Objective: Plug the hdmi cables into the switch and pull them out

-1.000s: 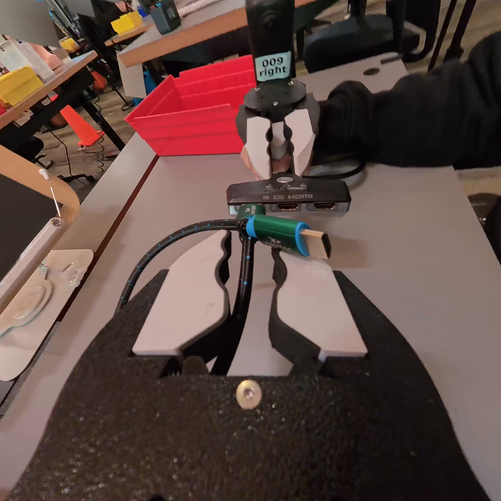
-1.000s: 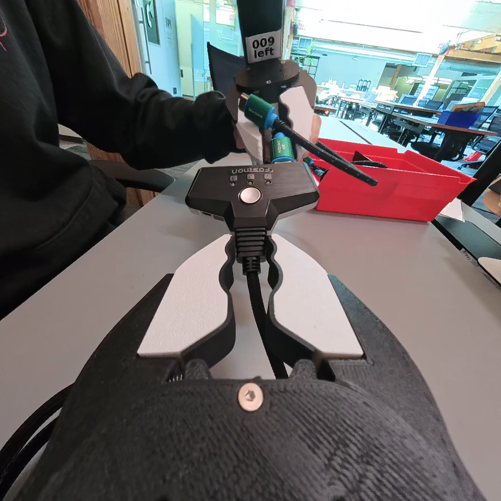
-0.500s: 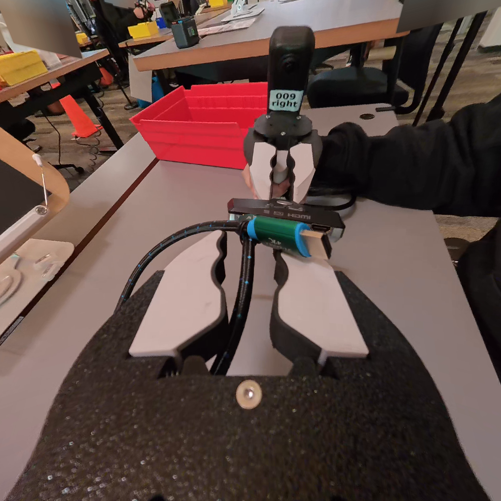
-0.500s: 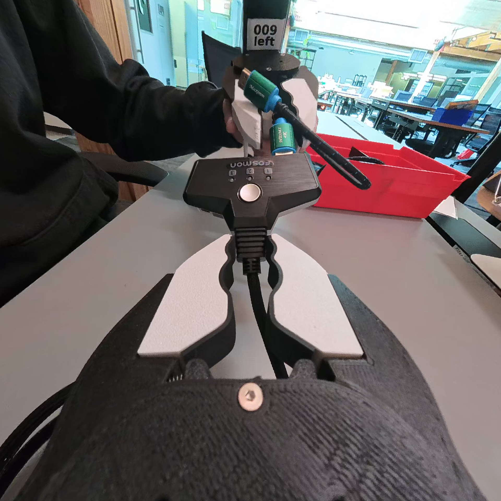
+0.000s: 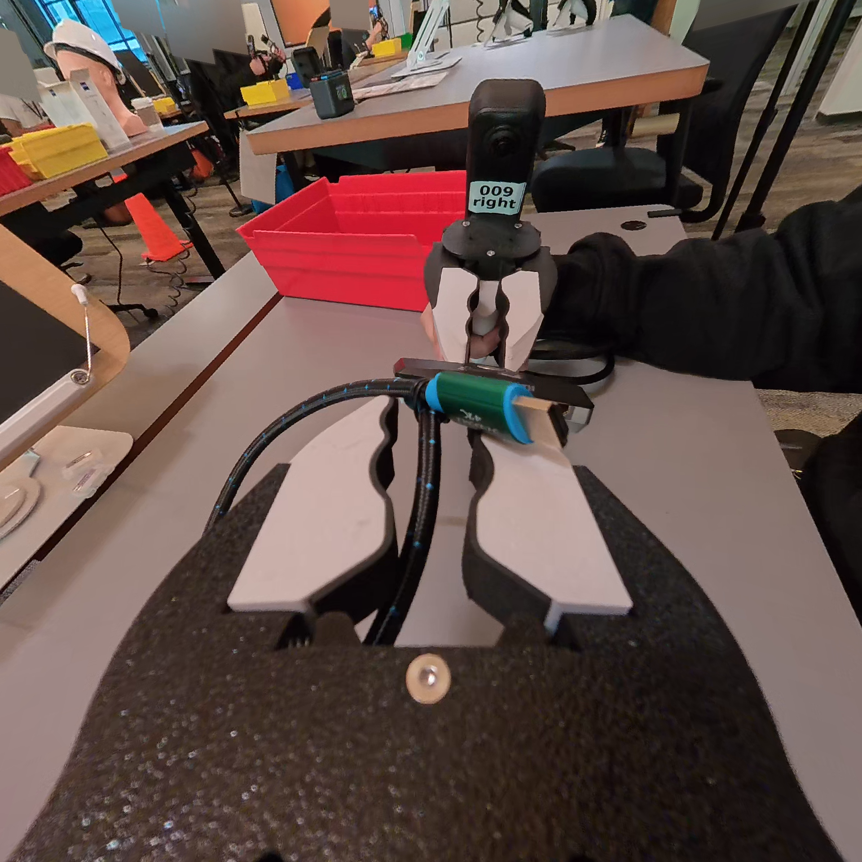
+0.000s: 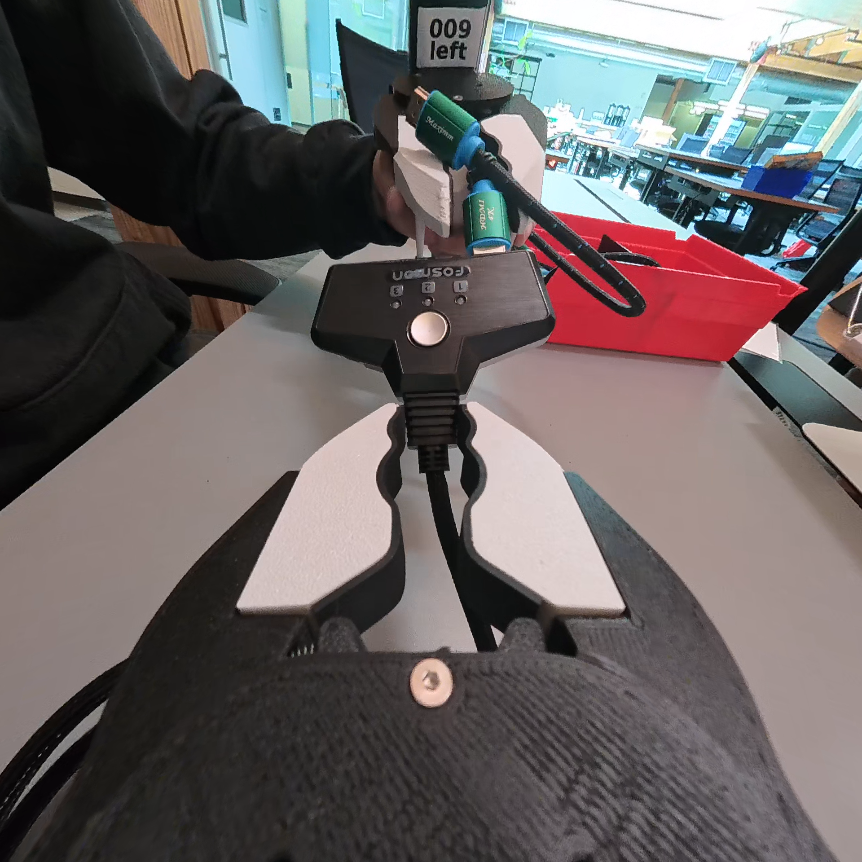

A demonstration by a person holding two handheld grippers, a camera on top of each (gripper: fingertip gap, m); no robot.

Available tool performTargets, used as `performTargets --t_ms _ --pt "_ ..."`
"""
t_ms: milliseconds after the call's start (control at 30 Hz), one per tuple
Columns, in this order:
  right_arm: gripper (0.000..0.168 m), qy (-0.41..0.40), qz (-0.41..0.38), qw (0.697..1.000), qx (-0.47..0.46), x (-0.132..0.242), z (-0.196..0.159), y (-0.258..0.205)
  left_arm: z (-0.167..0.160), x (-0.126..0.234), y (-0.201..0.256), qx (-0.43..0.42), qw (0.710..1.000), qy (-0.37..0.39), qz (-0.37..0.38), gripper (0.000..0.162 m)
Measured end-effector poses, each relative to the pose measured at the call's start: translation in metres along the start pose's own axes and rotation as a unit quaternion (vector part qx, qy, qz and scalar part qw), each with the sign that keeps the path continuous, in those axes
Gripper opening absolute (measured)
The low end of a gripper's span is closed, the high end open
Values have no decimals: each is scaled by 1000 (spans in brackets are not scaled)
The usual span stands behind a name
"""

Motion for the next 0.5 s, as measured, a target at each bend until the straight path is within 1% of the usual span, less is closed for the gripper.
performTargets --t_ms 100,300,400,500 --pt "22 2 1 1000 0 0 1 0 0 1 0 0 1000 4 -5 20" --pt "22 -15 2 1000 -3 -1 -3 0 -4 -1 -1 11 999 -53 -6 19" --pt "22 -16 3 1000 -1 -2 -4 0 -7 1 -2 -1 996 -83 -13 19" --pt "22 3 2 1000 -4 -1 -1 1 -7 3 -3 -10 996 -85 -18 18"
Point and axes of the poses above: each gripper's, where its closed fingertips meet, x back along the fingers, z out of its top, y = z × x across the jaws, the point moved 3 cm from there along x, back along the fingers, and after that the axes turned 2 degrees about -y, right-handed, at the moved point
